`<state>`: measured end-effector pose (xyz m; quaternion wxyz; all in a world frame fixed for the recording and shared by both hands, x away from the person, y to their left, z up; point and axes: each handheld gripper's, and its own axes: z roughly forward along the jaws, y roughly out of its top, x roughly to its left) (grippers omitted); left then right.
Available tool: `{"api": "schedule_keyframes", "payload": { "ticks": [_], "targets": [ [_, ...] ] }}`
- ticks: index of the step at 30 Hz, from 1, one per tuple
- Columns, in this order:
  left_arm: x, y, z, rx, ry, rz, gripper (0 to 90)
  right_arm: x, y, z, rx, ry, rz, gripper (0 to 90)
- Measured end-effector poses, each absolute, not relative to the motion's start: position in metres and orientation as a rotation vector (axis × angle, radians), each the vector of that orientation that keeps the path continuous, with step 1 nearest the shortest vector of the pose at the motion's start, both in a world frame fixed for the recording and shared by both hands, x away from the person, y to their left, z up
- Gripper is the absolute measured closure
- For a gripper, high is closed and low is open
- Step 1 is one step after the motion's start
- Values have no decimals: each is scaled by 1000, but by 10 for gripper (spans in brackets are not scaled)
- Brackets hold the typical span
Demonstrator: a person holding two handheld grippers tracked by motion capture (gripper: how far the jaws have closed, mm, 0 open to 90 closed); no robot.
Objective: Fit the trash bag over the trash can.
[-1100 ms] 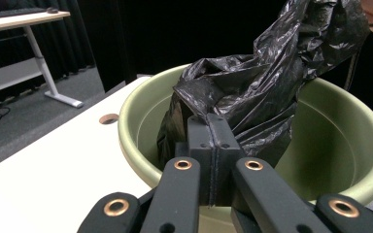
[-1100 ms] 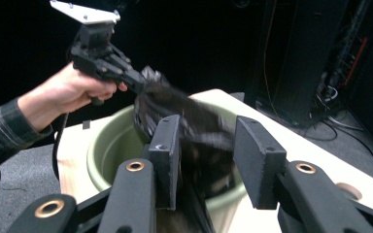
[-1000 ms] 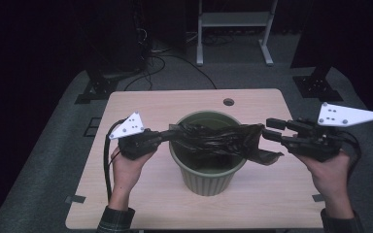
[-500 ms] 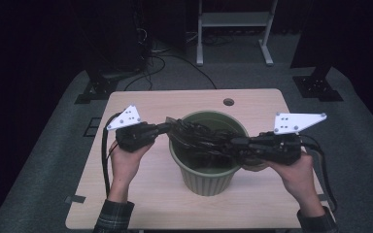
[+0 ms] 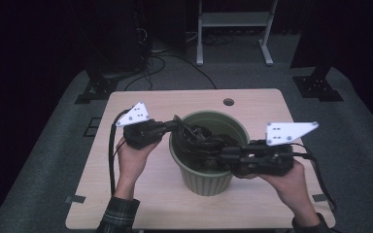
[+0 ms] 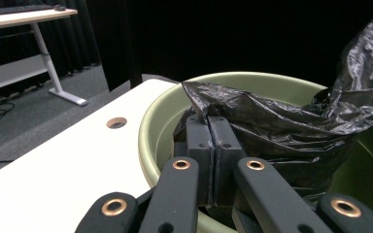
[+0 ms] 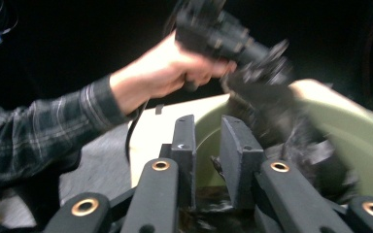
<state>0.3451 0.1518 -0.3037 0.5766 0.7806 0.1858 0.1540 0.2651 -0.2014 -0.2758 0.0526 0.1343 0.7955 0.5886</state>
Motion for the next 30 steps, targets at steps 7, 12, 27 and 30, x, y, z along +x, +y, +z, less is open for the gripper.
{"api": "schedule_keyframes", "payload": {
  "ticks": [7,12,27,30],
  "targets": [
    [343,148,-306,1832,424,355,887,269,-235,-248,478,2269,1772,668],
    [344,147,-307,1838,423,350,887,278,-233,-250,500,2302,1764,614],
    [302,181,-274,1658,449,411,459,320,-202,-283,677,2335,1629,900],
    [287,176,-262,1666,400,429,443,325,-200,-286,710,2316,1601,900]
  ]
}}
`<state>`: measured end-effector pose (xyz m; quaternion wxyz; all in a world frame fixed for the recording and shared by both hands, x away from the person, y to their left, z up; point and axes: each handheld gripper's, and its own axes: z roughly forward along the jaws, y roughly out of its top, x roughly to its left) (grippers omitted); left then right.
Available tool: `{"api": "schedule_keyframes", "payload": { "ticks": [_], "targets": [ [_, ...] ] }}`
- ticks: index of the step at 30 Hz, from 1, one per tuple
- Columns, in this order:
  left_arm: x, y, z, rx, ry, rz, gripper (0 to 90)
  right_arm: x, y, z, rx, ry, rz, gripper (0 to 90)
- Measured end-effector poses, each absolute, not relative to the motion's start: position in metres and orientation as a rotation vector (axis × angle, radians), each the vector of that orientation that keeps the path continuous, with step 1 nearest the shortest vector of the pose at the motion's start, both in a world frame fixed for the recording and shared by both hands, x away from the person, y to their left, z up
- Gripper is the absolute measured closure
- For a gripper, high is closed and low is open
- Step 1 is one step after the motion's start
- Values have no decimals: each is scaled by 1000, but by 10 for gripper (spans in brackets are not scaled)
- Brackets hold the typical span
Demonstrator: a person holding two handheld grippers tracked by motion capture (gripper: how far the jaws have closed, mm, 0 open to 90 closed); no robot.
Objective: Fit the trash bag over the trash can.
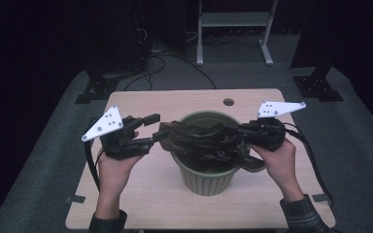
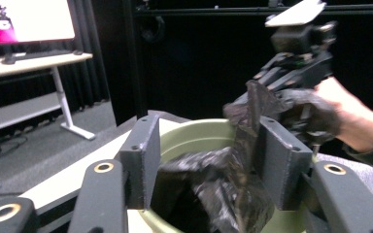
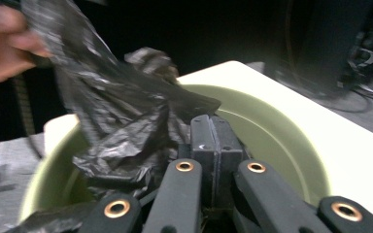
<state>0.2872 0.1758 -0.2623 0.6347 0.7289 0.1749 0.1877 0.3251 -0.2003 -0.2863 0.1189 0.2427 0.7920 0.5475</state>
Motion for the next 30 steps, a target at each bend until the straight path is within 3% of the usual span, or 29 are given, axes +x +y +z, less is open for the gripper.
{"api": "schedule_keyframes", "payload": {
  "ticks": [12,21,30],
  "targets": [
    [273,196,-260,1623,408,416,404,337,-213,-292,809,2265,1540,900],
    [268,150,-252,1668,294,377,425,334,-193,-293,769,2277,1558,900],
    [285,89,-273,1764,249,301,423,332,-186,-291,756,2286,1591,900]
  ]
}}
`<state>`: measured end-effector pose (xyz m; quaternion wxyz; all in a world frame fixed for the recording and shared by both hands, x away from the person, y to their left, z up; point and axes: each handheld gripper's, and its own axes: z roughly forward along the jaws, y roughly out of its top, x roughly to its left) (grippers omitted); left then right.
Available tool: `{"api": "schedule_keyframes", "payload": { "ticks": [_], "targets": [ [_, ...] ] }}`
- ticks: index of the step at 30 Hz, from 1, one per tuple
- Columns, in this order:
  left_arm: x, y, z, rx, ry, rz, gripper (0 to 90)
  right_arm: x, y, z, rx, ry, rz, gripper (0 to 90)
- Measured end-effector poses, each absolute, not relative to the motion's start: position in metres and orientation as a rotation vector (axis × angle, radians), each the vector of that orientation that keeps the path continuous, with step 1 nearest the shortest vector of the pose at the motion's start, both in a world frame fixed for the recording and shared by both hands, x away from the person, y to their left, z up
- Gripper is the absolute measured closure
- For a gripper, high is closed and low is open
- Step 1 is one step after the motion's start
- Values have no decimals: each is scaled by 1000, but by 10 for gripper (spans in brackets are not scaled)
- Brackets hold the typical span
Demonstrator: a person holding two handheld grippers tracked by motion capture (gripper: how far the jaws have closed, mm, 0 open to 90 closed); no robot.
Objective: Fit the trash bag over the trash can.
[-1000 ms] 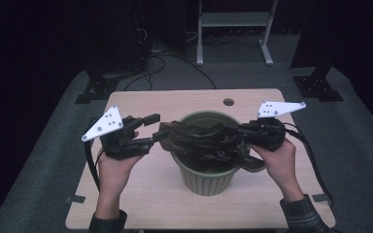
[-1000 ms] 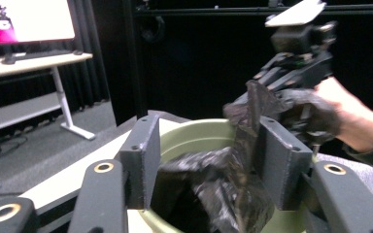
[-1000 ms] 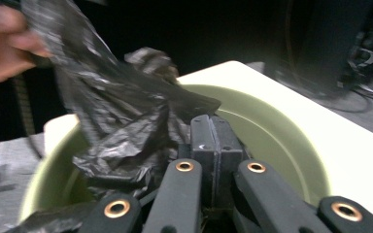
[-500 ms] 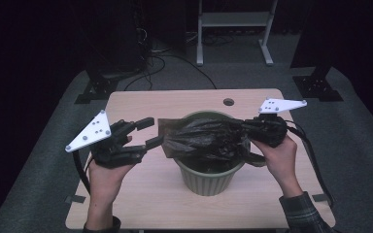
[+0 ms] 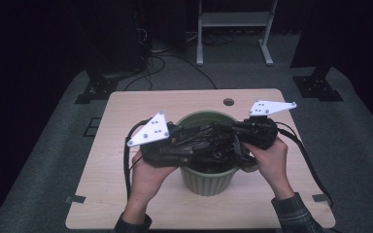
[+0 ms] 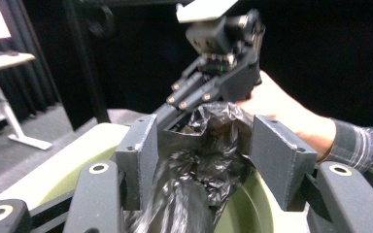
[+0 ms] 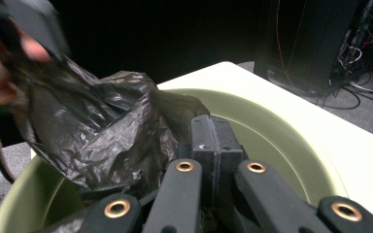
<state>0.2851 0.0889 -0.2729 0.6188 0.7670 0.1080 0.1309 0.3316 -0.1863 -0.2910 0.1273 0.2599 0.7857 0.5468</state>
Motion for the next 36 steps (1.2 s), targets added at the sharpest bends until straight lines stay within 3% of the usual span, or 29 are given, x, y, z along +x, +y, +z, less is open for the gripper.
{"api": "schedule_keyframes", "payload": {
  "ticks": [12,18,19,22,29,36],
  "targets": [
    [300,55,-291,1845,280,296,424,329,-188,-288,750,2275,1632,900],
    [304,53,-291,1842,291,284,660,327,-186,-289,742,2275,1649,900],
    [305,52,-290,1845,286,280,660,327,-186,-289,742,2275,1649,900],
    [305,50,-289,1860,271,288,865,327,-186,-288,742,2271,1657,900],
    [301,60,-290,1872,264,292,898,325,-190,-288,742,2261,1635,900],
    [294,97,-294,1877,301,327,898,329,-214,-292,816,2213,1597,900]
  ]
}}
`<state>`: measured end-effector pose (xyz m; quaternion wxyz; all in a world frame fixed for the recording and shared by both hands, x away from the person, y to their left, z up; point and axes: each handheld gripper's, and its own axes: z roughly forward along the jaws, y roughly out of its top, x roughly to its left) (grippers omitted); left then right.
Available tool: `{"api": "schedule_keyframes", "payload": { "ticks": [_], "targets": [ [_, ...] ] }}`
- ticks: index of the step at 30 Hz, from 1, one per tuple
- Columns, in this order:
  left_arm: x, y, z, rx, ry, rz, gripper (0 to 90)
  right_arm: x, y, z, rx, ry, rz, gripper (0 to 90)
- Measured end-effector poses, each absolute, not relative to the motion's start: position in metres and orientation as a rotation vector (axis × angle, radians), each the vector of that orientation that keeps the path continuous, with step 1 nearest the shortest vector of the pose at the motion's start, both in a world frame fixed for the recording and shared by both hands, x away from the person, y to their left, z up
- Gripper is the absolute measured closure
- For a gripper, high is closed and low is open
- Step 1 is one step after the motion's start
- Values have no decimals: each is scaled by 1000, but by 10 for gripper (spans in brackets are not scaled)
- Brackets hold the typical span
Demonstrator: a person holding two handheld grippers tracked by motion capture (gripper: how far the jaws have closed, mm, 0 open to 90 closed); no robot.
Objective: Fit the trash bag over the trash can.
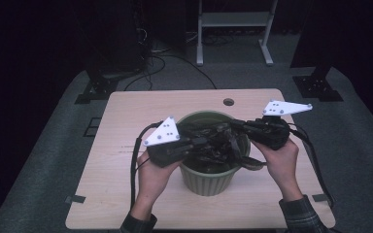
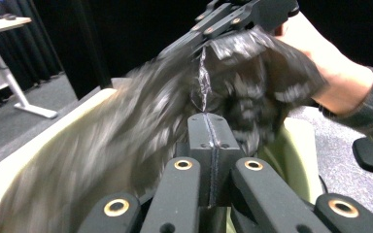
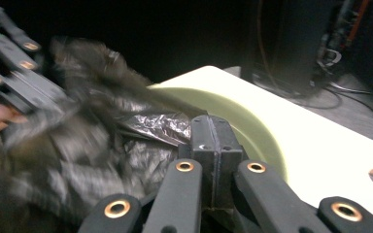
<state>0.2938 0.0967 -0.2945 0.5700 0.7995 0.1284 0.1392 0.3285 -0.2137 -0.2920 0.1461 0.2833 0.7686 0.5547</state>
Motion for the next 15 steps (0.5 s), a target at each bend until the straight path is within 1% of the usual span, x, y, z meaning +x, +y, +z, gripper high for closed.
{"api": "schedule_keyframes", "payload": {
  "ticks": [3,4,5,8,9,15],
  "targets": [
    [293,117,-295,1882,331,354,898,331,-226,-296,856,2187,1575,900],
    [293,117,-295,1882,331,354,898,331,-229,-297,863,2179,1578,900],
    [294,126,-294,1885,344,373,898,331,-231,-297,869,2171,1574,900],
    [295,135,-294,1891,360,393,898,332,-237,-299,885,2147,1537,900],
    [297,145,-295,1897,382,416,899,332,-240,-300,893,2138,1536,900],
    [304,168,-302,1894,445,453,898,333,-255,-304,945,2079,1536,900]
  ]
}}
